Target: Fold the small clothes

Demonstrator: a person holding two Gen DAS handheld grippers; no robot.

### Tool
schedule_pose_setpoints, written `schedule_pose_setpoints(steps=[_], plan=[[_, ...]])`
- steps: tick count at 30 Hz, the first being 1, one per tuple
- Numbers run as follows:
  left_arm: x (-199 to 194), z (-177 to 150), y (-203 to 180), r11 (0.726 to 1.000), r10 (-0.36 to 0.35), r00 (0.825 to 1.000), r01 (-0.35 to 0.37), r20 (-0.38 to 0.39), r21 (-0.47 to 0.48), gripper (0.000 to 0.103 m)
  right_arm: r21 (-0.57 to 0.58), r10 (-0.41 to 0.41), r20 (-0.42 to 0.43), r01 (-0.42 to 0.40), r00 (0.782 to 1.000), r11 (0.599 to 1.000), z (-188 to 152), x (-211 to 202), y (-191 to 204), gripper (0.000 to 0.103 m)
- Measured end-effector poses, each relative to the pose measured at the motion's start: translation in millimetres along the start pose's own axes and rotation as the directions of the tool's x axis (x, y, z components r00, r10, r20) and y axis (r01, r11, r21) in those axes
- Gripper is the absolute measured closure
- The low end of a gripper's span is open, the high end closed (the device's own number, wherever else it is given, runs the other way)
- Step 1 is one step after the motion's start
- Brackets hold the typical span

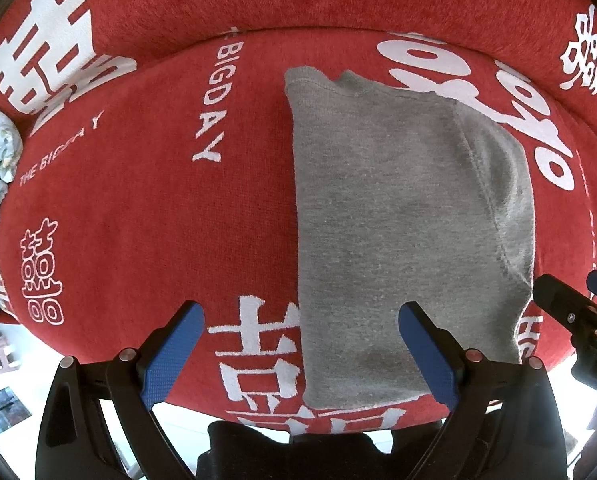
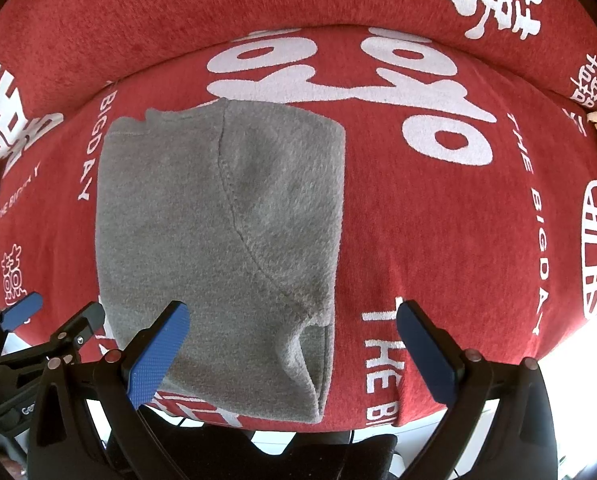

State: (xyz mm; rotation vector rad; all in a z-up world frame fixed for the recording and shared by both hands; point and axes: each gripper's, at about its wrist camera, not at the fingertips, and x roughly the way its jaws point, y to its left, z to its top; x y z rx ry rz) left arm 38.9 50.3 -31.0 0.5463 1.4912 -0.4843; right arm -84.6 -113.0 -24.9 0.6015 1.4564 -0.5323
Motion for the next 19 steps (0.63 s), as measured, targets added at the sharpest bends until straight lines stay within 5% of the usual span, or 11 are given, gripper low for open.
schedule_pose_setpoints(steps=[19], plan=[[-2.1, 0.0, 1.1, 1.0, 0.0, 0.999, 0.0, 0.039, 0.001, 0.005, -0.006, -0.009, -0.005, 0.009, 1.0, 1.0, -2.7, 1.7, 3.2, 0.0]])
